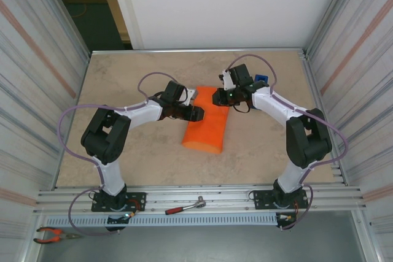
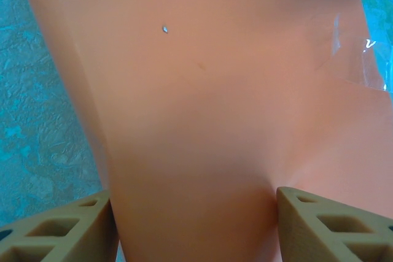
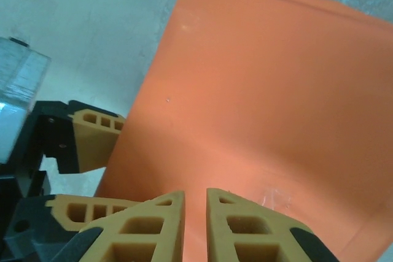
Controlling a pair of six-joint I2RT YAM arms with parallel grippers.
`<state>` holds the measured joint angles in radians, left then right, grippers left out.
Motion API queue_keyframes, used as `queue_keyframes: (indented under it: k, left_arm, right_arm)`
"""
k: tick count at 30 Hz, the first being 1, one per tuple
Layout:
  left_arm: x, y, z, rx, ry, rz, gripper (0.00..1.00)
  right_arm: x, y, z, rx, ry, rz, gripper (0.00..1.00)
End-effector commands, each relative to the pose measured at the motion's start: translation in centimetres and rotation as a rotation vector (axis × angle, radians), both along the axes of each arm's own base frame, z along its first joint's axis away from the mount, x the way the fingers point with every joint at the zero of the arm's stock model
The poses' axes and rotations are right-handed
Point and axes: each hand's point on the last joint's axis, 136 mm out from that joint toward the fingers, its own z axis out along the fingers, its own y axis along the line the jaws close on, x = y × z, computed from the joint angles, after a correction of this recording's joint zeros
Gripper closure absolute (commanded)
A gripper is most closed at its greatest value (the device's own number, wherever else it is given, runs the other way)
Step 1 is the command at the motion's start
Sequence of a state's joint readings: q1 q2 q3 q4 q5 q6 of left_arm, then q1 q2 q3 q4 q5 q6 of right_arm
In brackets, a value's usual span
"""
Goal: Wrap the gift box in paper
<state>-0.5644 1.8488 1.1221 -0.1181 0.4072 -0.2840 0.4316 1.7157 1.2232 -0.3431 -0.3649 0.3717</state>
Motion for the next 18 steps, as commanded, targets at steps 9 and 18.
queue_keyframes:
  k: [9, 18]
  left_arm:
    - [-7.3, 3.7, -8.7, 0.281, 0.256, -0.072, 0.38]
    - [-7.2, 3.7, -8.7, 0.279, 0.254, -0.07, 0.38]
  right_arm:
    - [0.3, -1.0, -2.4, 0.103, 0.02, -0.096, 0.86]
    - [0.1, -1.1, 3.4, 0.21, -0.08, -0.106, 0.83]
